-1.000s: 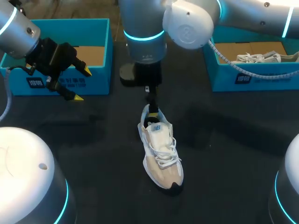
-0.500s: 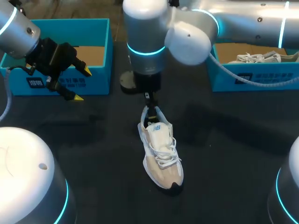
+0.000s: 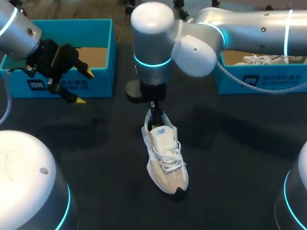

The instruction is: Take the shoe out of the shoebox, open the shoe tongue, remove and reinsert the insole, then place the shoe into the shoebox

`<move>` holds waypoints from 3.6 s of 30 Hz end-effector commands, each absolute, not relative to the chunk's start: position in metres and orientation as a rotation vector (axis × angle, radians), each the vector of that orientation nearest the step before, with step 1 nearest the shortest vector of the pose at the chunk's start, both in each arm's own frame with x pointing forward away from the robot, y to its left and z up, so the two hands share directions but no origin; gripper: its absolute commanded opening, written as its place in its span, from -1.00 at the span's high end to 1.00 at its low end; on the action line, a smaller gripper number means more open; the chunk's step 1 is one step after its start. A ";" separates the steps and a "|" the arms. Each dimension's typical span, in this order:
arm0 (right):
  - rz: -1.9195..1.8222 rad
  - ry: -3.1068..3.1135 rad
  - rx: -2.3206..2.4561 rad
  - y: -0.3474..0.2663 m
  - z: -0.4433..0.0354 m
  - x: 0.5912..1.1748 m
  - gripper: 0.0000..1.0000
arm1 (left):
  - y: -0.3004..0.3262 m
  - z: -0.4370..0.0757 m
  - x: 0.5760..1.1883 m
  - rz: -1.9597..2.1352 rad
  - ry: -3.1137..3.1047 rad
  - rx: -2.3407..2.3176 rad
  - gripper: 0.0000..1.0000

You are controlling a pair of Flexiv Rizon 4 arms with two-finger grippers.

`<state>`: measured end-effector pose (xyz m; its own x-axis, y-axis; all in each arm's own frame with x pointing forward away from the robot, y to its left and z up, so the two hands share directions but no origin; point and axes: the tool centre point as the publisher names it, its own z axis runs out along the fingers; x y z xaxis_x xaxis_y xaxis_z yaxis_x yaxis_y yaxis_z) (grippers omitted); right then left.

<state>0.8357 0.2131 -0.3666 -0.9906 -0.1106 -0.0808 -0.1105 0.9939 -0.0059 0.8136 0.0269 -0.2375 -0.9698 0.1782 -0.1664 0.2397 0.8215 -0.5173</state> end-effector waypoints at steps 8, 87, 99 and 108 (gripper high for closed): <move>-0.041 3.071 -0.122 0.217 -0.375 0.840 0.39 | 0.027 -0.237 0.814 -0.838 2.895 0.334 -1.00; -0.166 2.870 0.165 0.096 -0.138 0.898 1.00 | 0.027 -0.237 0.814 -0.838 2.895 0.334 -1.00; -0.157 2.874 0.044 0.017 -0.117 0.950 1.00 | 0.027 -0.237 0.814 -0.838 2.895 0.334 -1.00; -0.145 2.833 -0.161 -0.056 -0.111 0.990 1.00 | 0.027 -0.237 0.814 -0.838 2.895 0.334 -1.00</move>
<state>0.9836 -0.0240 -0.1091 -0.9547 -0.1152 -0.2743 -0.0627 0.9792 -0.1931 0.8136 0.0269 -0.2374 -0.9698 0.1782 -0.1665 0.2398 0.8216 -0.5172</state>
